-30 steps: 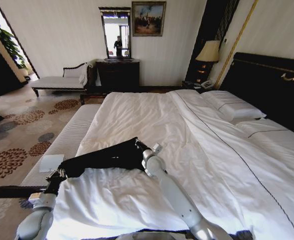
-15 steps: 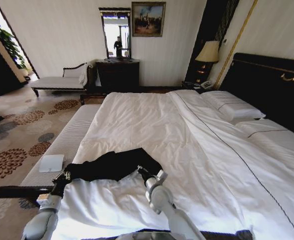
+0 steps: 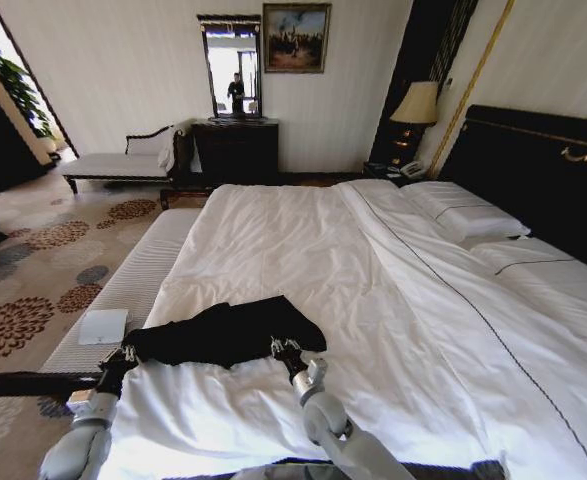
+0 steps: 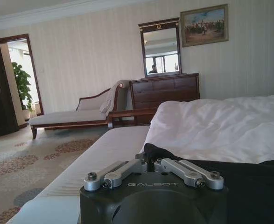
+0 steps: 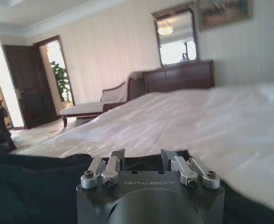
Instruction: Fold the clothes on the bed.
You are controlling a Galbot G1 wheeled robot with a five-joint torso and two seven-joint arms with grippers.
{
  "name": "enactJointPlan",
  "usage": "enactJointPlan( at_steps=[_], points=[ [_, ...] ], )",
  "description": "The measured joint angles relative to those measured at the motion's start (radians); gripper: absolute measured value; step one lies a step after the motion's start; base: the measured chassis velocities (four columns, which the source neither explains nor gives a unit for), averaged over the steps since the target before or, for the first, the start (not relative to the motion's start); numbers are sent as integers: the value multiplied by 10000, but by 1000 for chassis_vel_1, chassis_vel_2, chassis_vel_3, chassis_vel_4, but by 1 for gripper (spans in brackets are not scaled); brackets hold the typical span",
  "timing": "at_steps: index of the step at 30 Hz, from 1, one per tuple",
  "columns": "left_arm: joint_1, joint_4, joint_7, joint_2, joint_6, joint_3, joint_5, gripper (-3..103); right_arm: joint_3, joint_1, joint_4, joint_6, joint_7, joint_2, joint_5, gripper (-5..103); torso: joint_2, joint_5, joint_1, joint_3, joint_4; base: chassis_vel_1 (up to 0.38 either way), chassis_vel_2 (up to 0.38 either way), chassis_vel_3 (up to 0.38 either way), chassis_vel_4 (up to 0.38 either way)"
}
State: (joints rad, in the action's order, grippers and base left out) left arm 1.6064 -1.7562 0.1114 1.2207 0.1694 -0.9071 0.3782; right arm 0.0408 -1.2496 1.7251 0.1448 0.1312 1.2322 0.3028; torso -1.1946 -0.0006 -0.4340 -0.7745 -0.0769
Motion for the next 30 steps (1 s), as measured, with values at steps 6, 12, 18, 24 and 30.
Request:
enactJointPlan(
  at_steps=[6,12,18,24,30],
  points=[
    [73,-59,2,56,11,-4,-18,1,-768,104,-1343,2056,-1632,-275,-3112,65,1,1,0,-1,0,0,0,0,0],
    [76,-103,-1,88,11,-18,-30,1,-1568,516,-2453,4444,-3180,46,-6522,86,1,-1,0,0,1,0,0,0,0],
    [151,-148,-4,166,11,-74,-38,1,-1858,603,-2377,5261,-3252,121,-8551,100,1,-1,-1,0,0,0,0,0,0],
    [220,-226,-6,254,11,-89,-51,1,-1744,525,-2418,5209,-1740,220,-10860,100,1,-2,-1,0,1,0,0,0,0],
    [238,-307,-23,265,6,-100,-56,1,-1532,543,-2835,5284,-696,358,-12599,100,1,-1,0,-1,0,0,0,0,0]
  ],
)
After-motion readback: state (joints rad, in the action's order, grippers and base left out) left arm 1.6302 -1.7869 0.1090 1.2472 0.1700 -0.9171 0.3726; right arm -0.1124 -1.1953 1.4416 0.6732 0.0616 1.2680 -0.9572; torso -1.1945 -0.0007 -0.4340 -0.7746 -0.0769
